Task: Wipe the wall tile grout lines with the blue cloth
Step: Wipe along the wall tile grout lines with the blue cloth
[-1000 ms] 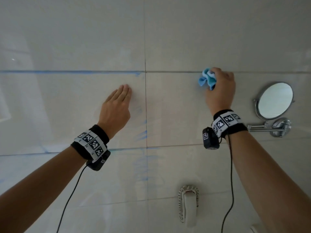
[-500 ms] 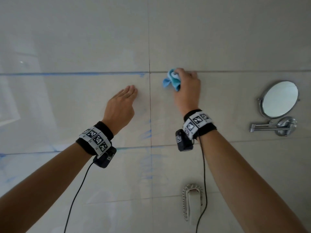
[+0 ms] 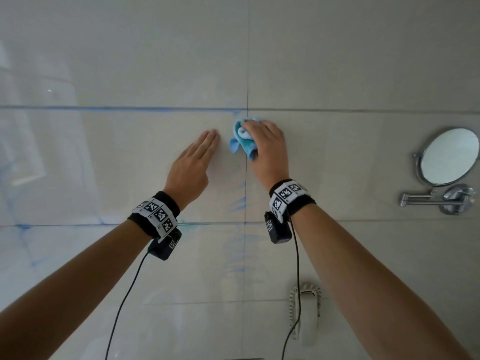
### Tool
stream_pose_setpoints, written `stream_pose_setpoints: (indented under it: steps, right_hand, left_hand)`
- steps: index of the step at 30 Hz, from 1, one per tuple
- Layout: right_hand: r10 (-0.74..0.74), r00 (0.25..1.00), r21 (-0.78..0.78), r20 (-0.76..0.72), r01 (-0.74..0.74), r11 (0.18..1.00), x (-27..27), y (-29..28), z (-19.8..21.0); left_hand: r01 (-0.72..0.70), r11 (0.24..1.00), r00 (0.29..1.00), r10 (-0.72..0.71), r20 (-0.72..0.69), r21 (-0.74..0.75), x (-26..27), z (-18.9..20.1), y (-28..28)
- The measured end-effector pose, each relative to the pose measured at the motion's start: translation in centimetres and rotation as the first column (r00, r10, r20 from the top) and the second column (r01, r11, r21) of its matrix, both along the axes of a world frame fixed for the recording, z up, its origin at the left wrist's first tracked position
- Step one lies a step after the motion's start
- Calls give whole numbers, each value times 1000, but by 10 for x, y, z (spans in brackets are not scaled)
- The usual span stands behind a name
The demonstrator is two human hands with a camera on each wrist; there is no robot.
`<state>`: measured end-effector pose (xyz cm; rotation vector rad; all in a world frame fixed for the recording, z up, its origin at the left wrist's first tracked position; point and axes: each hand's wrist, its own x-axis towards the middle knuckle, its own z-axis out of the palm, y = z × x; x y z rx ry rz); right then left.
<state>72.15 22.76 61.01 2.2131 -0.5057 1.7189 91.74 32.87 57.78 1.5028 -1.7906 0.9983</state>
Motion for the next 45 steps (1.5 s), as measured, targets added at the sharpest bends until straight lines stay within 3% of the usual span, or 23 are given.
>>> stream_pose_setpoints:
  steps: [3, 8, 12, 13, 15, 17, 19, 22, 26, 28, 33, 38, 40, 45]
  right_hand:
    - [7, 999, -32, -45, -9, 999, 5, -9, -34]
    - [20, 969, -80, -248, -41, 996, -1, -14, -97]
    - [-71, 896, -212, -438, -26, 977, -15, -13, -67]
    - [-82, 913, -208, -399, -3, 978, -20, -14, -52]
    - [-74, 982, -136, -173, 51, 989, -30, -18, -18]
    - [-87, 996, -80, 15, 88, 993, -34, -21, 3]
    - [-85, 994, -78, 74, 91, 993, -27, -22, 4]
    - [-51, 997, -104, 51, 56, 993, -12, -27, -35]
    - [-2, 991, -123, -135, -15, 992, -4, -27, -121]
    - [13, 975, -102, -222, -36, 994, -4, -23, -144]
    - [-15, 919, -93, -393, -24, 995, -19, -11, -117]
    - [-50, 993, -95, -108, 39, 995, -37, -6, -47]
    - [-31, 996, -156, -82, 18, 988, -28, -6, -27]
    - [5, 1000, -144, 0, -5, 990, 17, -16, -49]
  left_hand:
    - [25, 1000, 999, -25, 22, -4, 9, -8, -2]
    - [22, 1000, 999, -22, 29, 23, 18, -11, 2]
    - [16, 999, 998, -18, 56, 39, 22, -13, 5]
    - [17, 999, 998, -20, 59, 36, 22, -14, 4]
    - [15, 1000, 998, -16, 56, 19, 22, -16, 2]
    - [9, 1000, 998, -10, 62, 6, 23, -19, -1]
    - [8, 1000, 998, -7, 70, -10, 24, -23, -4]
    - [20, 999, 998, -18, 62, -26, 24, -27, -7]
    - [31, 999, 998, -29, 60, -36, 23, -27, -7]
    - [35, 999, 997, -34, 63, -18, 24, -26, -4]
    - [-10, 999, 993, 4, 118, 48, 25, -22, 6]
    - [-237, 952, 919, 156, 363, 192, 40, 0, 25]
    - [-296, 937, 884, 195, 424, 187, 45, 2, 28]
    - [-359, 922, 863, 269, 428, 143, 47, -4, 22]
